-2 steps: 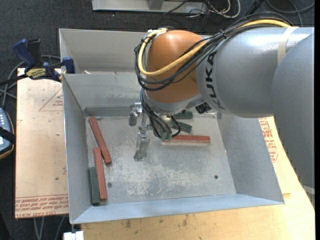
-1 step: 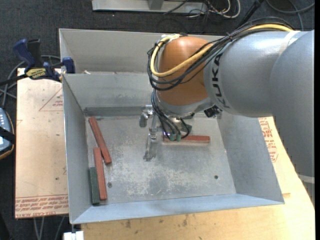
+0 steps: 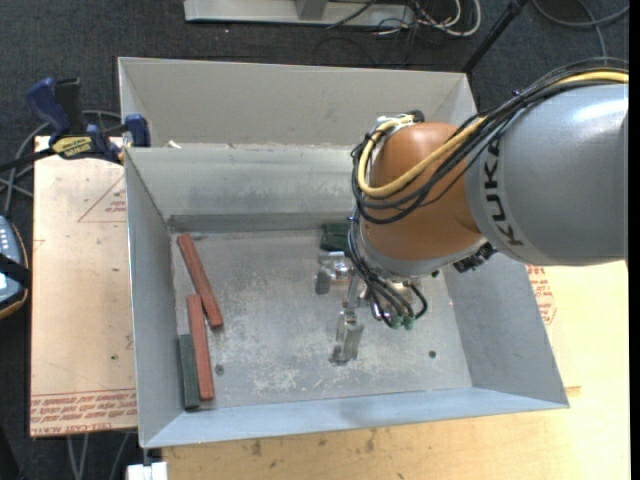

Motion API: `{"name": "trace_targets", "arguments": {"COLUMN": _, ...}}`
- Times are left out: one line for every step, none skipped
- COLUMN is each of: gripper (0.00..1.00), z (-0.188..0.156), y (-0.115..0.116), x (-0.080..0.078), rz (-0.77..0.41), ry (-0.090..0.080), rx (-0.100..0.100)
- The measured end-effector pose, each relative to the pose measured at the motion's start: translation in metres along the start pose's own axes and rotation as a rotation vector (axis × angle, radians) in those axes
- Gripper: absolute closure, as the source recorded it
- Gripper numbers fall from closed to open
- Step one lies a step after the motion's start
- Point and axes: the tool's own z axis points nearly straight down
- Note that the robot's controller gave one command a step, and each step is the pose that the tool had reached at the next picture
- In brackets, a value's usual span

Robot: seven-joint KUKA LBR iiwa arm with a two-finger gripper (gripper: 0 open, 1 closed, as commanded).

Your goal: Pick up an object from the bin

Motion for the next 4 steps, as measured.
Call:
{"name": "trace_targets", "arguments": {"gripper": 0.00, "z": -0.016, "y": 0.046, "x": 0.032, "rz": -0.082, "ry": -0.004, "rx": -0.004}}
{"name": "trace_targets", "arguments": {"gripper": 0.00, "z": -0.004, "y": 0.034, "x": 0.025, "rz": -0.210, "ry": -0.004, "rx": -0.001}}
{"name": "trace_targets", "arguments": {"gripper": 0.00, "z": -0.025, "y": -0.061, "x": 0.013, "rz": -0.323, "ry": -0.008, "rx": 0.002}}
{"name": "trace_targets", "arguments": {"gripper": 0.00, "z": -0.033, "y": -0.098, "x": -0.062, "rz": -0.300, "ry": -0.013, "rx": 0.001}}
